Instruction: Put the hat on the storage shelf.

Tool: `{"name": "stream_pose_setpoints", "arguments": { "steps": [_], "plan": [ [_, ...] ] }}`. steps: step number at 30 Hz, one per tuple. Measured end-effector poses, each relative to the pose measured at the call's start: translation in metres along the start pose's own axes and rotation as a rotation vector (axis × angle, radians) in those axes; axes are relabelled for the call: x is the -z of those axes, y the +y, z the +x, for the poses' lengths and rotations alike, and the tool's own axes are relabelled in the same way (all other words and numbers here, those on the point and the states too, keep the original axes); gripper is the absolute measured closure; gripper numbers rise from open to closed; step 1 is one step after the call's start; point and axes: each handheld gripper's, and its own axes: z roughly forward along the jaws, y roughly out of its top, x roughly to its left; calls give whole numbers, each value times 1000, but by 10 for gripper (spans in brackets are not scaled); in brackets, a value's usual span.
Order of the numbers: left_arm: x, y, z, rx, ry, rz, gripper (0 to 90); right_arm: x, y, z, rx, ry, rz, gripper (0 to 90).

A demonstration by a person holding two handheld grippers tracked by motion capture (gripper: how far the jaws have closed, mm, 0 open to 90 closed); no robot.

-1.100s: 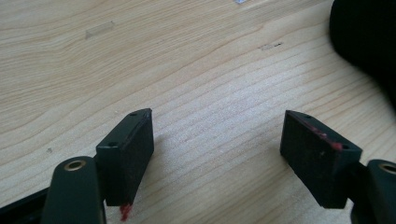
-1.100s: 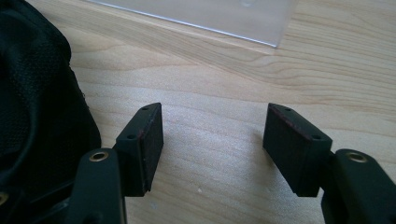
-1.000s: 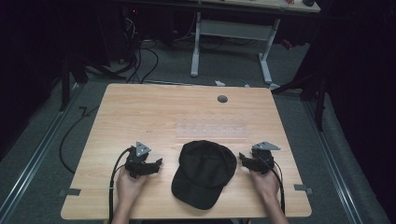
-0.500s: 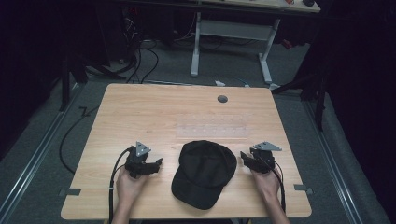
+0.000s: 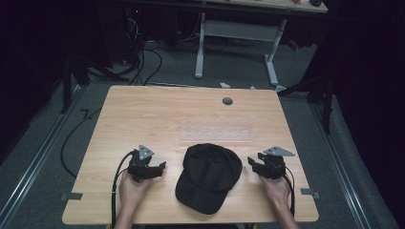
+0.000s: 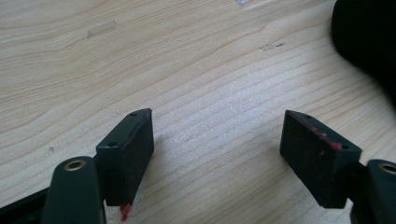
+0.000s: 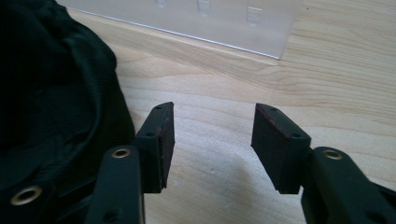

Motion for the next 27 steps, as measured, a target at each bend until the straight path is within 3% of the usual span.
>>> {"name": "stream_pose_setpoints", "arguments": {
  "steps": [3,7,9,16,17,24,27],
  "plan": [
    [0,1,1,5,1,-2,262,6,0,2,-5,12,-17,387],
    [0,1,1,16,4,-7,262,11,0,1,-35,65,-43,407],
    [0,1,1,14,6,-7,266,14,0,1,-35,79,-52,445],
    [0,2,1,25,4,-8,268,24,0,5,-32,102,-89,446],
    [0,2,1,25,4,-8,268,27,0,6,-36,122,-89,444],
    [0,2,2,23,4,-6,268,35,3,15,-6,152,-77,464],
    [0,2,2,23,4,-8,269,40,5,23,37,168,-80,466]
  ]
}}
